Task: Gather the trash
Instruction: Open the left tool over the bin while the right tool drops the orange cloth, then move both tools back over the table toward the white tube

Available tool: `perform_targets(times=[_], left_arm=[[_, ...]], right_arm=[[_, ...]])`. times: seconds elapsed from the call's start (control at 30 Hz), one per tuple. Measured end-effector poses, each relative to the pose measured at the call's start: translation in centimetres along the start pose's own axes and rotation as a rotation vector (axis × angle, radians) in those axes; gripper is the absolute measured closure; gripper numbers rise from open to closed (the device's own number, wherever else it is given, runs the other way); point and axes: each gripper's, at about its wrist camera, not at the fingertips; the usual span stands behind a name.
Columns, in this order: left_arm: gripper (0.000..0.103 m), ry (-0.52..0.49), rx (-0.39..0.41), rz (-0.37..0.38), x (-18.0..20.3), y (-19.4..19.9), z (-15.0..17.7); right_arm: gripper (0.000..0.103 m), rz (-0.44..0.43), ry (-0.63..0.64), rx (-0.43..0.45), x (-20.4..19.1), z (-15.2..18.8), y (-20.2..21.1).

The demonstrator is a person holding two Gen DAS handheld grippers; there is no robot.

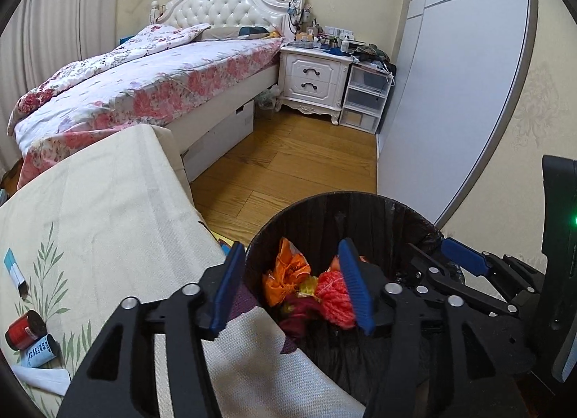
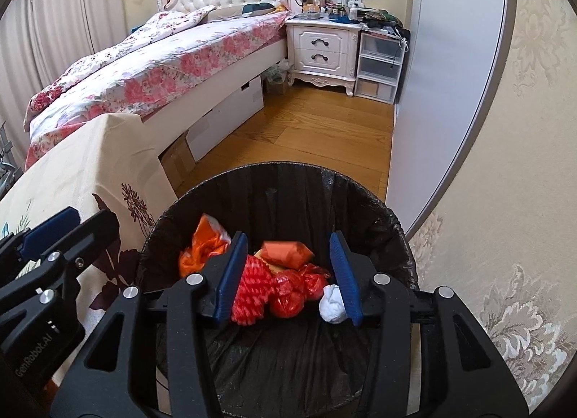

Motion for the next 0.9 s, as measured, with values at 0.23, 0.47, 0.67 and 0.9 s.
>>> perform_targets(times=[0.23,0.47,0.67,0.9], left_arm=[[0.039,0.017,0.01,-0.027,-0.4,1.0,0.2],[0.036,0.048,0.015,-0.075,-2.6,3.2,1.4],[0.036,0.103,0.01,-0.131,-5.7,5.8,3.4],[0.034,0.201,-0.007,-0.215,-10.2,8.8,6.2]], right_arm=[[0.053,0.002,-0.004,0.011,0.2,0.2,0.8],[0.051,-0.052,0.03,0.017,-1.7,0.6,2.0],[0.048,-0.121,0.09,0.016,-4.8,1.2,3.4],[0.047,-0.207,0.185,0.006,-9.9,2.4,4.9]])
Point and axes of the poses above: each gripper's, at about its wrist camera, not at the fingertips, and y roughly against the way its jaws point, x to its right, z to its underside, and after that the axes turned 4 degrees about -x, right-handed
